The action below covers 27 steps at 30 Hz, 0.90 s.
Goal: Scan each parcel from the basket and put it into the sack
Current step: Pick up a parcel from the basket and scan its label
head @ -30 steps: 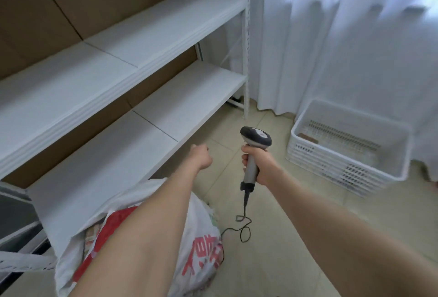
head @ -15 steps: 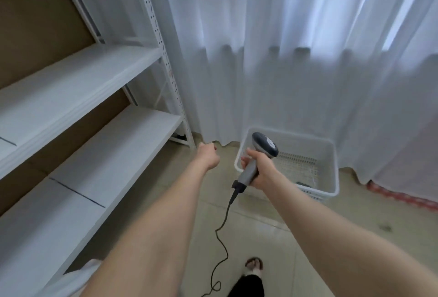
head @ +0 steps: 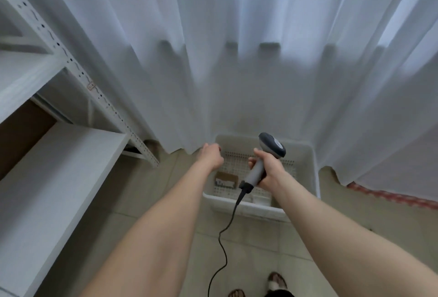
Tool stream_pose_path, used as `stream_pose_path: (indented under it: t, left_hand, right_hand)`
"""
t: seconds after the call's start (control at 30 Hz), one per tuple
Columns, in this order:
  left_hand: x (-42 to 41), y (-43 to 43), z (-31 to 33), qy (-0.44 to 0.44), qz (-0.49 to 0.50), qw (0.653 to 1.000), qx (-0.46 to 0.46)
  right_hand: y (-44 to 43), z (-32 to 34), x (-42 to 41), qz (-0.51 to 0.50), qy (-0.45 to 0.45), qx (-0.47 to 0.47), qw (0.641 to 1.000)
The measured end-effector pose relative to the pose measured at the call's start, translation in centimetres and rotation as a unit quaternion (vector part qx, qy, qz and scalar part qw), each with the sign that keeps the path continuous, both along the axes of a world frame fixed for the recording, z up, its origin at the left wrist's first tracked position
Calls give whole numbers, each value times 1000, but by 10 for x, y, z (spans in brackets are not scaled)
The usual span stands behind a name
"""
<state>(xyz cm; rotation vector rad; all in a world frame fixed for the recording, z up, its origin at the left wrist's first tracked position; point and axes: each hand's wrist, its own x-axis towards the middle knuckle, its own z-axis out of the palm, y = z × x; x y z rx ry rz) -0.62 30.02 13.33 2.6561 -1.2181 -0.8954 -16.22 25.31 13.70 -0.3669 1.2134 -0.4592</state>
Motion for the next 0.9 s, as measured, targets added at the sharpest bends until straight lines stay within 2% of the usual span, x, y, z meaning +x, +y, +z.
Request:
stream_pose_path:
  t: [0.2, 0.33, 0.47, 0.63, 0.83, 0.9]
  left_hand:
    - [20, -95, -66, 26, 15, 999, 44]
    - [40, -148, -137, 46, 38, 996, 72]
    - [53, -171, -229, 51, 36, 989, 132]
    - [77, -183, -368, 61, 21, 979, 191]
    - [92, -192, -524, 65, -4, 975, 212]
    - [92, -194, -571, 38, -32, 978, 203]
  right_hand:
    - [-105, -67, 22, 41, 45, 39, 997]
    - [-166, -133, 48, 93, 76, 62, 991]
    - [-200, -219, 72, 136, 98, 120, 979]
    - [-224, -346, 103, 139, 122, 166, 969]
    - [-231, -494, 115, 126, 140, 186, 964]
    - [-231, -533, 116, 109, 125, 207, 964]
